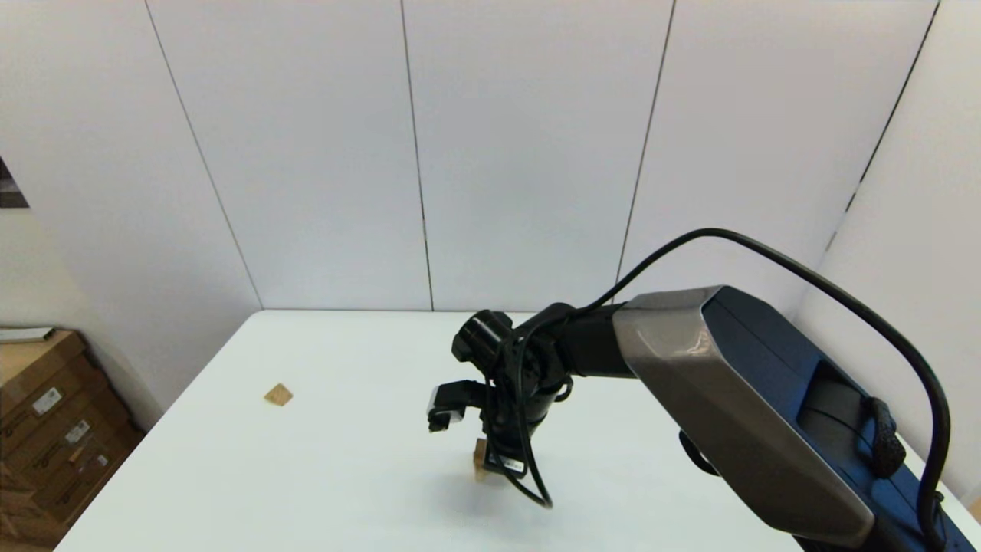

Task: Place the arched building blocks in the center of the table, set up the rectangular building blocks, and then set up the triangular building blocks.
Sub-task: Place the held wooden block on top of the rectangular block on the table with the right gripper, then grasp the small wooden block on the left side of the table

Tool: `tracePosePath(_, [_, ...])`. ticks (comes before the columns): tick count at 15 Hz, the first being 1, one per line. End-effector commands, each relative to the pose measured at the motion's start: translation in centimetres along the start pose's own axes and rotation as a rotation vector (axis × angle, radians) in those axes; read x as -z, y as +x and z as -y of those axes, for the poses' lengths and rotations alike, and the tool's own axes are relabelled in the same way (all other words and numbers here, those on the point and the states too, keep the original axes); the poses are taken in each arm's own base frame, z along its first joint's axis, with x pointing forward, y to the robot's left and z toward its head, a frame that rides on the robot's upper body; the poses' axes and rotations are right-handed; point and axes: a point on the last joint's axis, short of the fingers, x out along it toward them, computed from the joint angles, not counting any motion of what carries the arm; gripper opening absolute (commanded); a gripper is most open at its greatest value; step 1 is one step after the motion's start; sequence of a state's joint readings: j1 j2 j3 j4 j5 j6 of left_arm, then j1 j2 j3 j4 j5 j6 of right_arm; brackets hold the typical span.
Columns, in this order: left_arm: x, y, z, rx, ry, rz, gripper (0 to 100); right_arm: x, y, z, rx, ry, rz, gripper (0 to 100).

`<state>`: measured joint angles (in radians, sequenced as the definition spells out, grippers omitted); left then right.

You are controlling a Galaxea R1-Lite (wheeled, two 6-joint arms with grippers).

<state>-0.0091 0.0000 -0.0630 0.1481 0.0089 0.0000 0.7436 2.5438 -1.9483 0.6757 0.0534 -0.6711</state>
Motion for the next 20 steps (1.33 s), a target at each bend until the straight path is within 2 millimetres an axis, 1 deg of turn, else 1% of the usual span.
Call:
tracePosePath(1, [0.0,0.0,0.0,0.000,0.000,-0.002,100,0.0,0.0,-0.1,-0.002,-0.006,-0.001,0])
tracePosePath(6, [0.0,0.0,0.0,0.000,0.000,-0.002,100,-0.1,0.0,0.0,0.004,-0.008,0.004,0])
tracePosePath(7, [0.0,0.0,0.0,0.000,0.000,-0.002,100,-0.1,0.1,0.0,0.005,-0.008,0.005,100])
tracePosePath(13, [0.0,0.0,0.0,0.000,0.000,-0.002,100,-0.1,0.1,0.0,0.003,-0.006,0.003,100])
tracePosePath(14, [0.0,0.0,0.0,0.000,0.000,-0.002,100,0.0,-0.1,0.1,0.006,-0.003,0.005,100])
tracePosePath(15, [0.0,0.0,0.0,0.000,0.000,-0.002,100,0.0,-0.8,0.3,0.013,0.002,0.015,100])
tracePosePath(17, [0.0,0.0,0.0,0.000,0.000,-0.002,100,0.0,-3.0,0.8,0.038,0.056,0.041,100])
tracePosePath(18, [0.0,0.0,0.0,0.000,0.002,-0.002,100,0.0,-4.6,0.9,0.055,0.088,0.065,100])
tracePosePath(19, [0.0,0.0,0.0,0.000,0.000,-0.002,100,0.3,-6.8,1.4,0.073,0.122,0.089,100])
tracePosePath(20, [0.0,0.0,0.0,0.000,0.002,-0.002,100,0.6,-9.5,1.6,0.093,0.151,0.117,100])
